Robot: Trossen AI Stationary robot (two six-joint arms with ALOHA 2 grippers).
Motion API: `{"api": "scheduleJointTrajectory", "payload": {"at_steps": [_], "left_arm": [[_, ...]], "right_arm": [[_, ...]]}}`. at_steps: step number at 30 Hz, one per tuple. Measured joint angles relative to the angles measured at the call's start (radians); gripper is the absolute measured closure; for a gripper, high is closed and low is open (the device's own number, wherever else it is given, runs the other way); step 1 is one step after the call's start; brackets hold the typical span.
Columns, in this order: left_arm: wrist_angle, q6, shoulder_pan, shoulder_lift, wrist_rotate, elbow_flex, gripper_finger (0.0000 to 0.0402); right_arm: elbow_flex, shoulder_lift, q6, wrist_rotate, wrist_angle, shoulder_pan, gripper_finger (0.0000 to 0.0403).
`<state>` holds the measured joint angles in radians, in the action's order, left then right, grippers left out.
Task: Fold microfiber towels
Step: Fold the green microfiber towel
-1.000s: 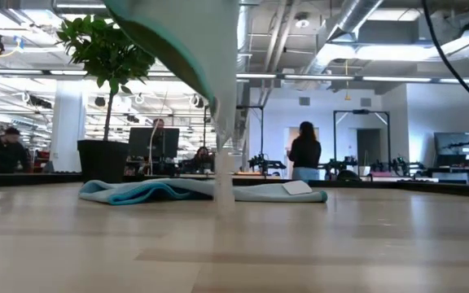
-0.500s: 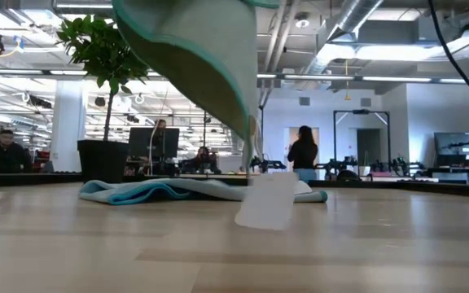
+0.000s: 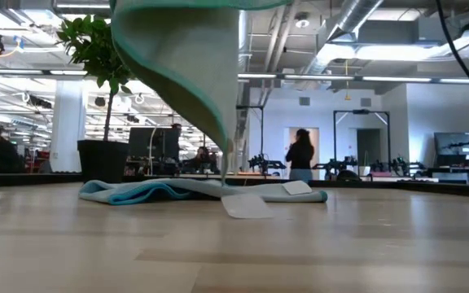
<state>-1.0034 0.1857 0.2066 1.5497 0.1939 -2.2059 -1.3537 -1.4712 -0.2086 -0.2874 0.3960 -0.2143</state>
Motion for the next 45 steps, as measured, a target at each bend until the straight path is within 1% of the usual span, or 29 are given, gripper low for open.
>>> {"api": "scheduleJointTrajectory", "payload": {"at_steps": [5, 10, 15, 21, 27, 28, 30, 33, 39, 41, 43, 45], "left_arm": [[-0.004, -0.01, 0.0, 0.0, -0.019, 0.0, 0.0401], [0.0, -0.03, 0.0, 0.0, -0.023, 0.0, 0.0401], [0.003, -0.035, 0.0, 0.0, -0.023, 0.0, 0.0401], [0.031, -0.089, 0.0, 0.0, -0.042, 0.0, 0.0401], [0.033, -0.115, 0.0, 0.001, -0.052, 0.0, 0.0401], [0.033, -0.12, 0.0, 0.001, -0.062, 0.0, 0.0401], [0.034, -0.126, 0.0, 0.001, -0.105, 0.0, 0.0401], [0.034, -0.142, 0.0, 0.001, -0.149, 0.0, 0.0401], [0.036, -0.153, 0.0, 0.001, -0.169, 0.0, 0.0401], [0.036, -0.153, 0.001, 0.001, -0.181, 0.0, 0.0401], [0.035, -0.153, 0.0, -0.002, -0.183, 0.0, 0.0401], [0.036, -0.153, 0.0, -0.006, -0.184, 0.0, 0.0401]], "right_arm": [[0.0, 0.0, 0.025, -0.001, 0.032, -0.004, 0.0244], [0.0, 0.0, 0.027, 0.004, 0.015, -0.003, 0.0244], [0.0, -0.007, 0.058, 0.067, -0.015, 0.006, 0.0244], [0.0, -0.021, 0.07, 0.053, -0.072, 0.003, 0.0244], [0.002, -0.06, 0.079, 0.053, -0.077, 0.005, 0.0244], [0.005, -0.064, 0.079, 0.053, -0.067, 0.005, 0.0244], [-0.004, -0.084, 0.079, 0.038, -0.107, -0.002, 0.0244], [0.002, -0.095, 0.099, 0.023, -0.067, -0.013, 0.0244], [-0.002, -0.126, 0.106, 0.023, -0.038, -0.024, 0.0244], [0.003, -0.124, 0.107, 0.025, 0.001, -0.029, 0.0244], [-0.001, -0.128, 0.116, 0.026, -0.011, -0.031, 0.0244], [0.0, -0.124, 0.138, 0.035, 0.013, -0.031, 0.0245]]}}
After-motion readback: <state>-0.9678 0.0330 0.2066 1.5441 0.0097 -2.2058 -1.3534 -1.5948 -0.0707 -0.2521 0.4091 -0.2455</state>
